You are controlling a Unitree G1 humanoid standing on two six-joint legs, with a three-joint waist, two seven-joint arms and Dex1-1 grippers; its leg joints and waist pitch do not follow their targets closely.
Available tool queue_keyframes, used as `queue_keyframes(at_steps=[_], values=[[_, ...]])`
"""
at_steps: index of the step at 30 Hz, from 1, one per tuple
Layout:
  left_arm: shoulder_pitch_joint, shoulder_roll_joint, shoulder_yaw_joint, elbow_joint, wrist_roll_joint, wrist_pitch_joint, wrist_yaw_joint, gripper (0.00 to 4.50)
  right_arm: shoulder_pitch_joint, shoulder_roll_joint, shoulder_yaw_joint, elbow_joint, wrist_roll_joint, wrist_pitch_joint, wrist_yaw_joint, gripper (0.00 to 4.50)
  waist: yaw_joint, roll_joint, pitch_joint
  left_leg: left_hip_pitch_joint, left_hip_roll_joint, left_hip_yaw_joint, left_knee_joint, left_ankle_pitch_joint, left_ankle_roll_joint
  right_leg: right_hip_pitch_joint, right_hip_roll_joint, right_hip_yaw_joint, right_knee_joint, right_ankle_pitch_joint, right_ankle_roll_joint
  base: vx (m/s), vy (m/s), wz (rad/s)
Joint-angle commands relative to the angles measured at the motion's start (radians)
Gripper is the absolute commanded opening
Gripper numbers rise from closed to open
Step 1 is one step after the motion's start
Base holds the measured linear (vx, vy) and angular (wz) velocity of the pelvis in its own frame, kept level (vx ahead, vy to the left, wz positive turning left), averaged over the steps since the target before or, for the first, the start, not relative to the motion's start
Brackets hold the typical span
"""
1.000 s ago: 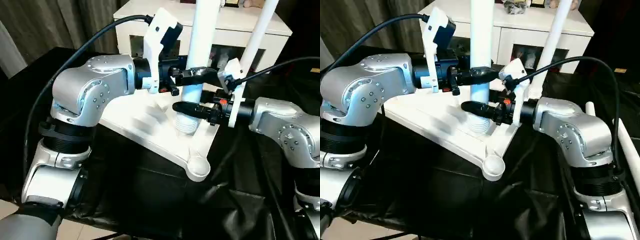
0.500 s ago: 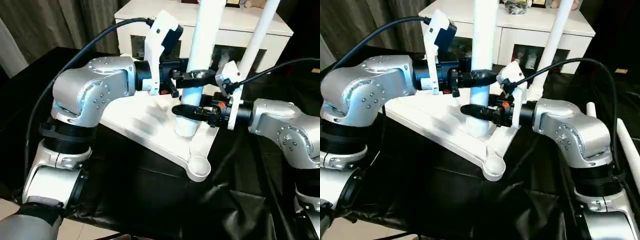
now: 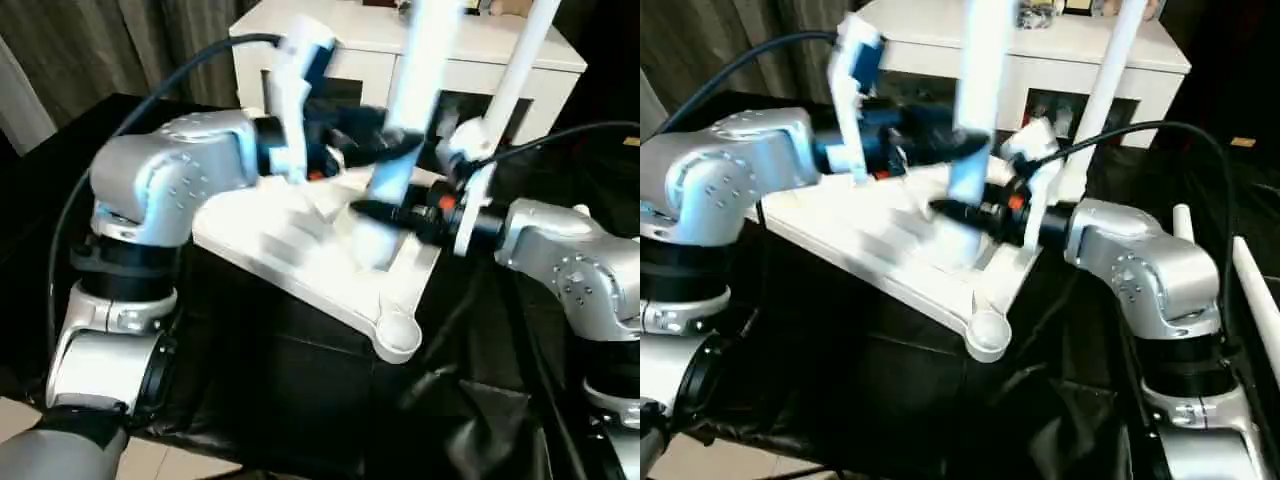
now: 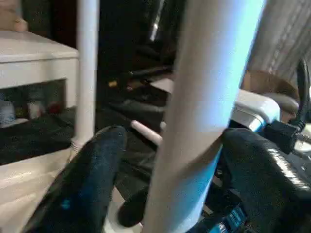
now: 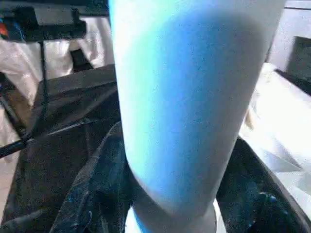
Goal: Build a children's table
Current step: Pick table leg, then insert table leg to table base
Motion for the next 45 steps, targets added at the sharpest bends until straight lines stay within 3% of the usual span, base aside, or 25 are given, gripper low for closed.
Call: queue_keyframes(at_steps=[1, 3, 6, 7, 8, 9, 10, 11, 13, 14, 15, 16, 18, 20, 25, 26, 28, 31, 33, 36, 45], values=[[0.007, -0.002, 0.038, 0.008, -0.004, -0.065, -0.007, 4.07, 0.015, -0.014, -0.035, -0.017, -0.004, -0.016, -0.023, 1.88, 0.002, 0.003, -0.073, 0.018, 0.066, -0.027, -0.083, -0.176, -0.015, 0.059, -0.066, 0.04, -0.069, -0.223, -0.24, 0.0, 0.0, 0.0], [0.03, 0.0, 0.115, 0.068, 0.011, -0.294, -0.079, 4.22, 0.054, -0.04, -0.087, 0.009, -0.054, -0.032, -0.087, 1.88, 0.003, 0.003, -0.073, 0.016, 0.065, -0.025, -0.083, -0.177, -0.015, 0.061, -0.068, 0.04, -0.07, -0.215, -0.241, 0.0, 0.0, 0.0], [0.063, 0.053, 0.091, 0.132, 0.075, -0.393, -0.141, 4.33, 0.096, -0.068, -0.094, 0.012, -0.123, -0.06, -0.135, 1.88, -0.001, 0.003, -0.073, 0.018, 0.061, -0.025, -0.086, -0.191, -0.027, 0.059, -0.064, 0.041, -0.072, -0.247, -0.204, 0.0, 0.0, 0.0], [0.094, 0.09, 0.014, 0.16, 0.152, -0.473, -0.177, 4.33, 0.113, -0.057, -0.106, -0.008, -0.123, -0.062, -0.152, 1.88, -0.001, 0.005, -0.074, 0.02, 0.062, -0.026, -0.086, -0.198, -0.03, 0.058, -0.065, 0.041, -0.071, -0.254, -0.203, 0.0, 0.0, 0.0], [0.136, 0.138, -0.105, 0.21, 0.277, -0.616, -0.205, 4.33, 0.139, -0.043, -0.116, -0.043, -0.129, -0.07, -0.177, 1.88, 0.0, 0.016, -0.072, 0.021, 0.064, -0.03, -0.09, -0.22, -0.027, 0.053, -0.066, 0.042, -0.079, -0.292, -0.182, 0.0, 0.0, 0.0], [0.14, 0.144, -0.12, 0.217, 0.294, -0.635, -0.207, 4.33, 0.143, -0.042, -0.117, -0.047, -0.13, -0.071, -0.18, 1.88, -0.007, 0.01, -0.07, 0.02, 0.066, -0.03, -0.095, -0.245, -0.03, 0.053, -0.063, 0.043, -0.082, -0.316, -0.147, 0.0, 0.0, 0.0], [0.16, 0.175, -0.212, 0.27, 0.393, -0.746, -0.209, 4.33, 0.166, -0.037, -0.114, -0.075, -0.143, -0.09, -0.193, 1.88, -0.005, 0.01, -0.073, 0.024, 0.067, -0.031, -0.095, -0.245, -0.035, 0.052, -0.066, 0.043, -0.078, -0.309, -0.15, 0.0, 0.0, 0.0], [0.165, 0.186, -0.247, 0.293, 0.429, -0.78, -0.209, 4.33, 0.175, -0.035, -0.112, -0.085, -0.148, -0.099, -0.196, 1.88, -0.004, 0.012, -0.075, 0.024, 0.069, -0.031, -0.094, -0.239, -0.036, 0.05, -0.066, 0.045, -0.08, -0.299, -0.141, 0.0, 0.0, 0.0], [0.171, 0.193, -0.281, 0.318, 0.458, -0.807, -0.218, 4.33, 0.19, -0.033, -0.11, -0.099, -0.155, -0.122, -0.195, 1.88, -0.003, 0.015, -0.078, 0.023, 0.07, -0.03, -0.094, -0.215, -0.041, 0.053, -0.069, 0.045, -0.069, -0.246, -0.168, 0.0, 0.0, 0.0], [0.186, 0.189, -0.331, 0.382, 0.498, -0.874, -0.272, 4.33, 0.231, -0.038, -0.105, -0.137, -0.16, -0.157, -0.183, 1.88, 0.0, 0.023, -0.075, 0.024, 0.07, -0.029, -0.093, -0.214, -0.035, 0.048, -0.071, 0.046, -0.077, -0.243, -0.176, 0.0, 0.0, 0.0], [0.186, 0.189, -0.331, 0.382, 0.498, -0.874, -0.272, 4.33, 0.231, -0.038, -0.105, -0.137, -0.16, -0.157, -0.183, 1.88, 0.0, 0.023, -0.075, 0.024, 0.07, -0.029, -0.093, -0.214, -0.035, 0.048, -0.071, 0.046, -0.077, -0.243, -0.176, 0.0, 0.0, 0.0], [0.192, 0.182, -0.34, 0.407, 0.512, -0.911, -0.298, 4.33, 0.246, -0.043, -0.103, -0.152, -0.155, -0.155, -0.178, 1.88, -0.001, 0.017, -0.077, 0.02, 0.069, -0.029, -0.094, -0.213, -0.034, 0.056, -0.071, 0.046, -0.069, -0.211, -0.196, 0.0, 0.0, 0.0], [0.19, 0.16, -0.349, 0.498, 0.537, -1.001, -0.38, 4.33, 0.28, -0.055, -0.106, -0.181, -0.138, -0.144, -0.152, 1.88, 0.0, 0.021, -0.073, 0.024, 0.068, -0.025, -0.092, -0.228, -0.023, 0.054, -0.072, 0.046, -0.075, -0.216, -0.213, 0.0, 0.0, 0.0], [0.181, 0.16, -0.382, 0.557, 0.534, -1.012, -0.488, 4.33, 0.317, -0.075, -0.108, -0.224, -0.102, -0.121, -0.102, 1.88, 0.0, 0.029, -0.075, 0.024, 0.07, -0.027, -0.094, -0.233, -0.02, 0.055, -0.074, 0.048, -0.07, -0.209, -0.222, 0.0, 0.0, 0.0], [0.157, 0.182, -0.456, 0.647, 0.588, -1.108, -0.547, 4.33, 0.366, -0.108, -0.116, -0.288, -0.018, -0.065, -0.034, 1.88, -0.003, 0.029, -0.07, 0.024, 0.074, -0.03, -0.096, -0.279, -0.012, 0.057, -0.078, 0.049, -0.077, -0.253, -0.233, 0.0, 0.0, 0.0], [0.154, 0.181, -0.467, 0.669, 0.593, -1.116, -0.582, 4.33, 0.379, -0.111, -0.123, -0.302, -0.01, -0.063, -0.035, 1.88, -0.003, 0.034, -0.069, 0.026, 0.074, -0.03, -0.096, -0.287, -0.016, 0.055, -0.079, 0.049, -0.081, -0.272, -0.232, 0.0, 0.0, 0.0], [0.143, 0.165, -0.462, 0.713, 0.609, -1.136, -0.601, 3.96, 0.386, -0.111, -0.131, -0.305, -0.013, -0.062, -0.047, 1.88, -0.005, 0.033, -0.069, 0.026, 0.072, -0.03, -0.095, -0.292, -0.022, 0.053, -0.079, 0.049, -0.081, -0.311, -0.23, 0.0, 0.0, 0.0], [0.124, 0.144, -0.453, 0.768, 0.629, -1.153, -0.593, 3.93, 0.392, -0.113, -0.137, -0.308, -0.016, -0.061, -0.052, 1.88, -0.004, 0.036, -0.068, 0.03, 0.072, -0.03, -0.094, -0.307, -0.027, 0.049, -0.08, 0.048, -0.087, -0.369, -0.219, 0.0, 0.0, 0.0], [0.106, 0.135, -0.46, 0.816, 0.655, -1.187, -0.575, 3.58, 0.396, -0.116, -0.14, -0.315, -0.012, -0.057, -0.05, 1.88, -0.004, 0.032, -0.068, 0.029, 0.07, -0.031, -0.093, -0.309, -0.024, 0.049, -0.078, 0.047, -0.092, -0.389, -0.204, 0.0, 0.0, 0.0], [0.079, 0.125, -0.468, 0.88, 0.669, -1.208, -0.561, 3.49, 0.397, -0.125, -0.139, -0.322, 0.002, -0.05, -0.049, 1.88, -0.004, 0.031, -0.069, 0.028, 0.071, -0.032, -0.095, -0.302, -0.022, 0.05, -0.078, 0.046, -0.09, -0.379, -0.201, 0.0, 0.0, 0.0], [0.026, 0.084, -0.47, 0.983, 0.726, -1.243, -0.473, 2.7, 0.376, -0.131, -0.109, -0.307, -0.008, -0.059, -0.027, 1.88, 0.0, 0.022, -0.072, 0.021, 0.071, -0.03, -0.09, -0.241, 0.006, 0.057, -0.082, 0.046, -0.084, -0.319, -0.221, 0.0, 0.0, 0.0]])
